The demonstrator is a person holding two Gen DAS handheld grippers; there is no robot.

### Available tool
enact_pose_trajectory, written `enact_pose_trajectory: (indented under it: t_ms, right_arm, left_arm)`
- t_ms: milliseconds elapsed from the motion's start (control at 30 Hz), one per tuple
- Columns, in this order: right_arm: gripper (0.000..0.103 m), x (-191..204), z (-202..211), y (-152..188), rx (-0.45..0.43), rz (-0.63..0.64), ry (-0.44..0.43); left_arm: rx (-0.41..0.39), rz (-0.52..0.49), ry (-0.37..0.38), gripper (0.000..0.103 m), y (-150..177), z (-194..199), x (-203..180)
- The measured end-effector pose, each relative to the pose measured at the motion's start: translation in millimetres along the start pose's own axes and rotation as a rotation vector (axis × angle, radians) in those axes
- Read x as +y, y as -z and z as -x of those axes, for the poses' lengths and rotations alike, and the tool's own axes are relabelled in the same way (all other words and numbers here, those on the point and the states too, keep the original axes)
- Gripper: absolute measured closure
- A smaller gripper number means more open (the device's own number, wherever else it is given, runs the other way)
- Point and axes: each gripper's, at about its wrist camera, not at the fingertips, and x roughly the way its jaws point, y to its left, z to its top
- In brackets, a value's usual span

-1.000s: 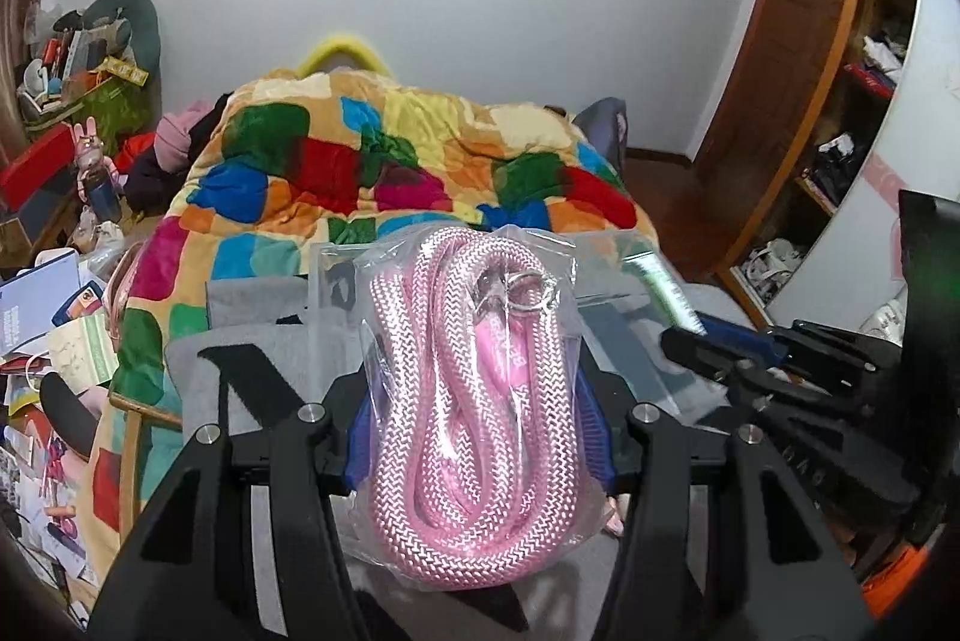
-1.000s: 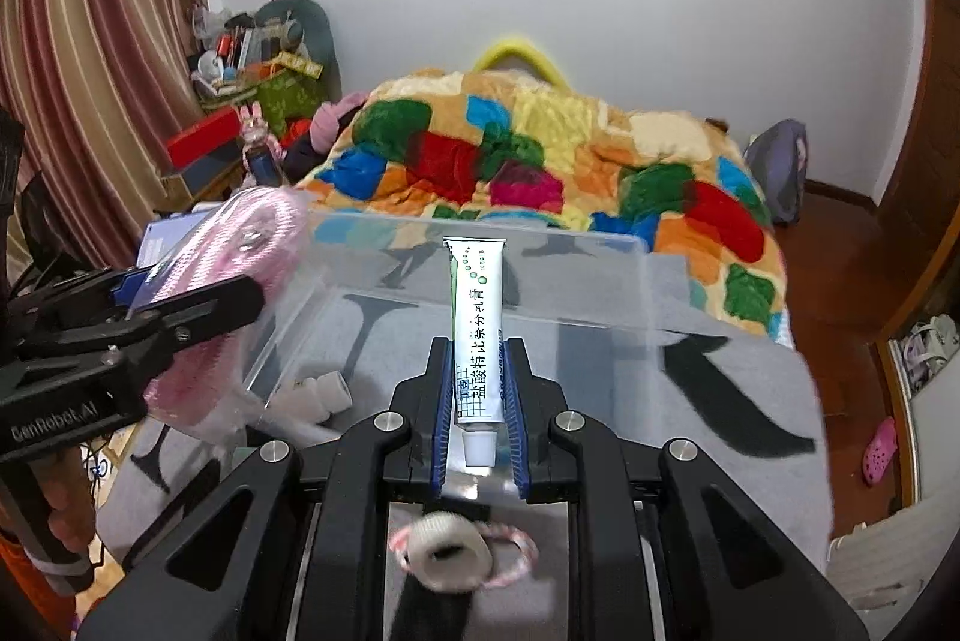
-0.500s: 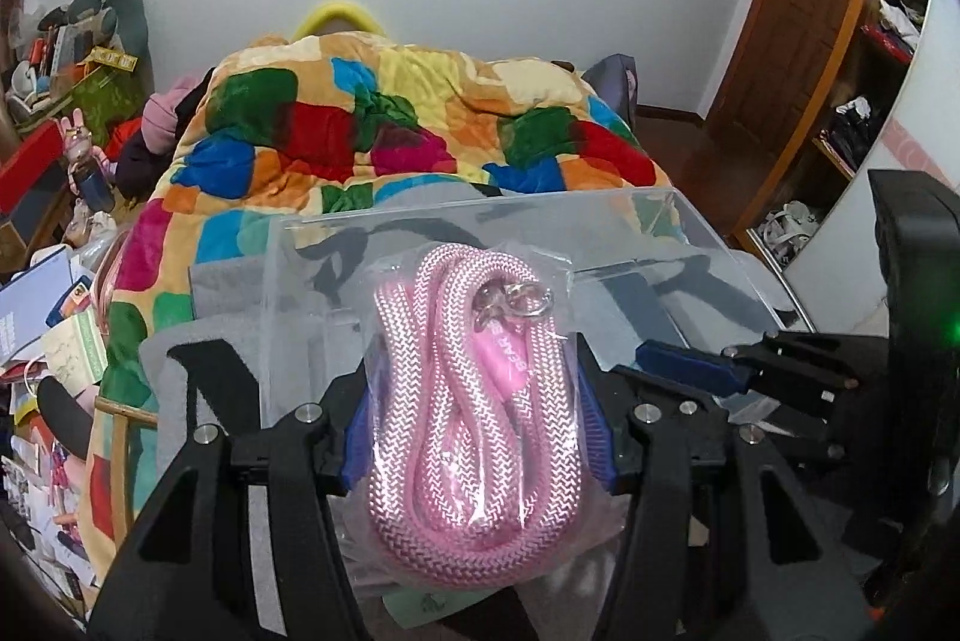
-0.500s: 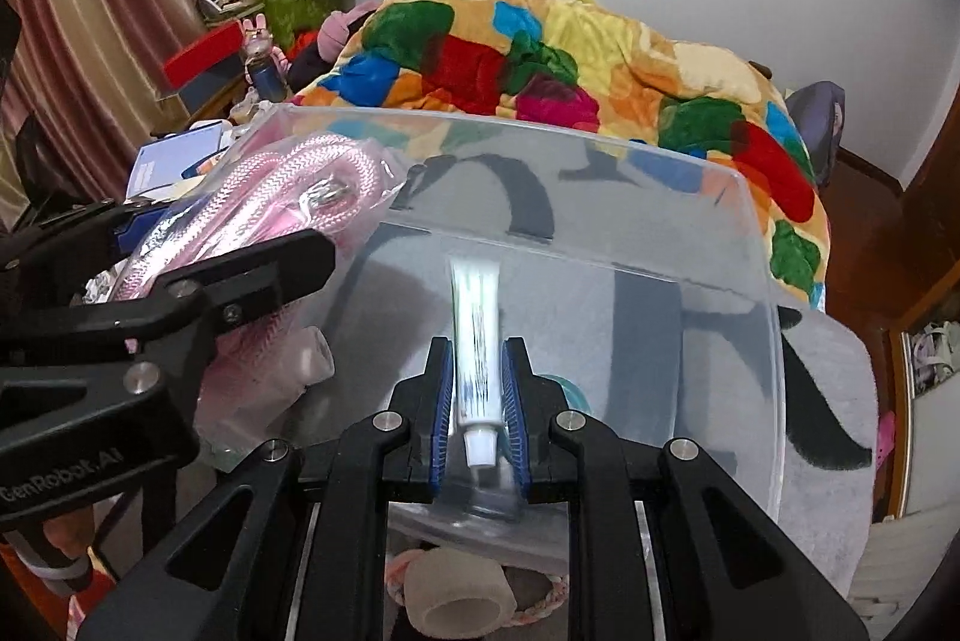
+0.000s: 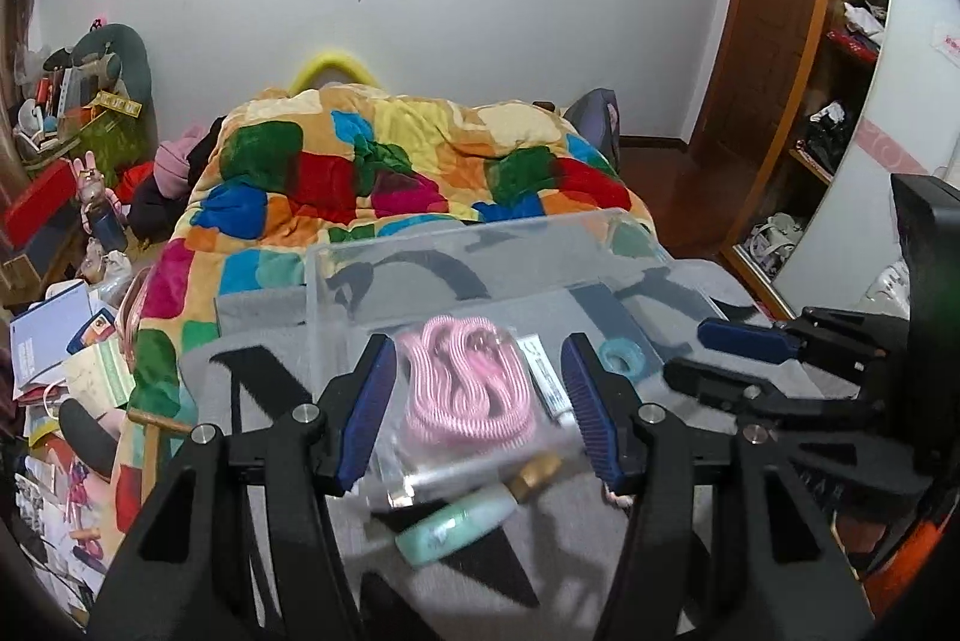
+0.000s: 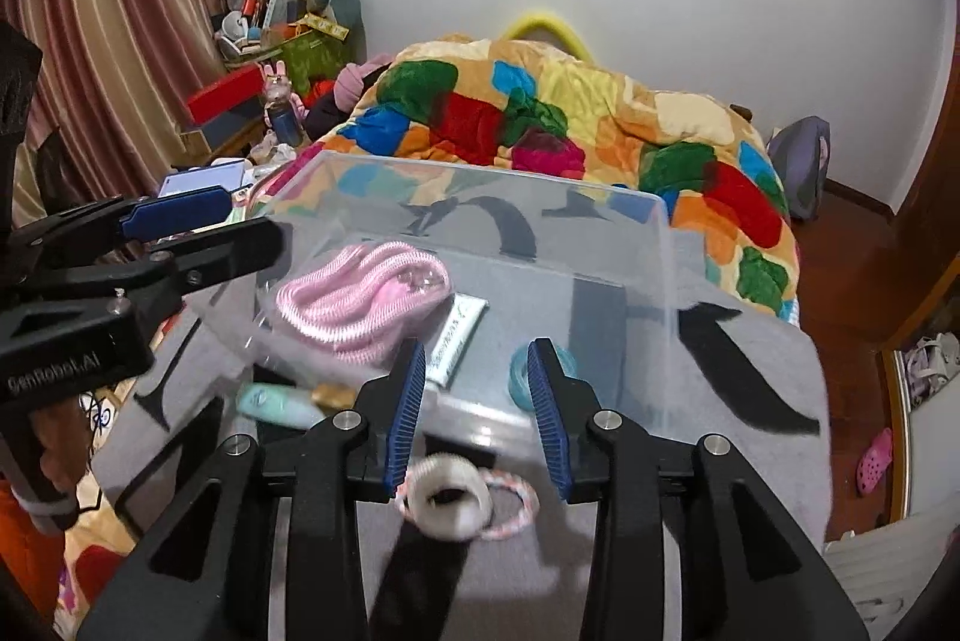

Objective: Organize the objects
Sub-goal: 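Open both grippers to drop the rope bag and tube into the box, then grasp the mint-green bottle with the left gripper while the right gripper grasps the white tape roll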

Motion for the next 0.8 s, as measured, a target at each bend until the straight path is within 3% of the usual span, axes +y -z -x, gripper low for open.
enact_pose_trajectory:
  t_ms: [200, 300, 567, 667, 800]
  right_arm:
    - [0.07, -1.5, 9.9, 24.0, 0.018, 0.001, -0.003]
    - [0.063, -2.1, 7.4, 38.3, 0.038, -0.005, -0.011]
    - [0.057, 2.2, -18.7, 60.7, 0.124, -0.007, -0.019]
    - [0.057, 0.5, -27.4, 60.3, 0.139, -0.03, -0.037]
    - [0.057, -1.1, -33.4, 58.3, 0.141, -0.055, -0.061]
  left_arm:
    - [0.028, -0.01, 0.003, 0.046, 31.3, 9.3, 3.2]
    - [0.068, -0.008, 0.011, 0.046, 49.1, 5.4, 8.4]
    - [0.208, -0.01, 0.045, 0.046, 85.5, -40.9, 15.4]
    - [0.187, -0.032, 0.029, 0.046, 86.7, -46.5, 10.4]
    - [0.175, -0.053, 0.091, 0.052, 88.7, -40.7, 1.1]
